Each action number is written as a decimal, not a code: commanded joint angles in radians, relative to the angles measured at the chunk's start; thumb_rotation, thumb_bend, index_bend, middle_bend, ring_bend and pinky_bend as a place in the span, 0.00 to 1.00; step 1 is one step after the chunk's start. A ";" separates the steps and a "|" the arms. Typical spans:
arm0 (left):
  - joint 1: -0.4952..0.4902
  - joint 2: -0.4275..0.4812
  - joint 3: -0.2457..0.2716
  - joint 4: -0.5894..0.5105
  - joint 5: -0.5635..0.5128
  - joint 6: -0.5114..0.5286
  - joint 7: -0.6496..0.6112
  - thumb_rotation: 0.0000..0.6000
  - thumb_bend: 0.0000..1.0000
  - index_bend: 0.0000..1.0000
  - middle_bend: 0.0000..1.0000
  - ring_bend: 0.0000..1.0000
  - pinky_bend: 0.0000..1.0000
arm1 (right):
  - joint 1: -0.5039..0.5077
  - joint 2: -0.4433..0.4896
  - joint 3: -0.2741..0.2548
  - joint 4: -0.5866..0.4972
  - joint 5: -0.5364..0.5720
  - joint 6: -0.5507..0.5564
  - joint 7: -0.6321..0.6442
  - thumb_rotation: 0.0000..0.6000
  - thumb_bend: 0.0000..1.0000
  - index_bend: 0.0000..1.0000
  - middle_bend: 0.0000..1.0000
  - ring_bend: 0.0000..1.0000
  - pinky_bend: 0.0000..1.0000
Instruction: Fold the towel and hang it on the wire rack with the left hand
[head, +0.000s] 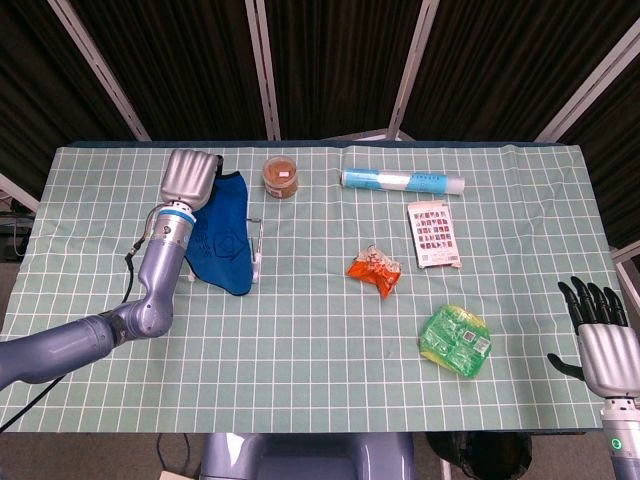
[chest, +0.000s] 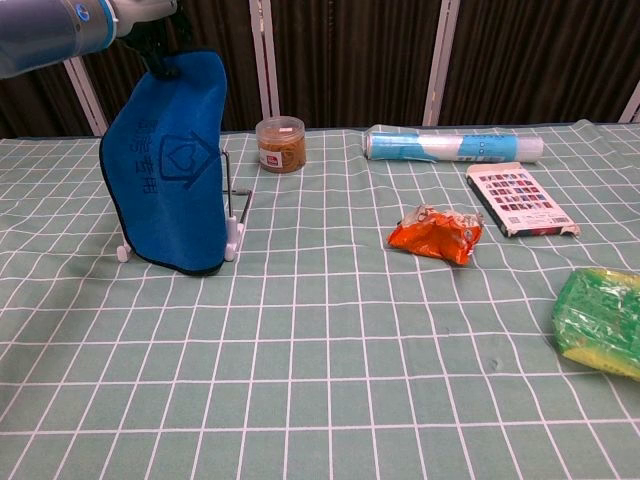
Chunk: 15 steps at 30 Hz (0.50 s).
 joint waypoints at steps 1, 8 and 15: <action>-0.005 -0.042 -0.004 0.047 -0.033 -0.031 -0.043 1.00 0.70 0.87 0.90 0.85 1.00 | 0.001 -0.001 0.001 0.003 0.004 -0.003 0.001 1.00 0.00 0.00 0.00 0.00 0.00; -0.009 -0.097 -0.009 0.133 -0.091 -0.082 -0.092 1.00 0.52 0.25 0.87 0.83 1.00 | 0.004 -0.003 0.002 0.010 0.012 -0.010 0.005 1.00 0.00 0.00 0.00 0.00 0.00; -0.014 -0.096 -0.027 0.146 -0.212 -0.145 -0.108 1.00 0.29 0.00 0.83 0.82 1.00 | 0.005 -0.004 0.003 0.013 0.018 -0.015 0.004 1.00 0.00 0.00 0.00 0.00 0.00</action>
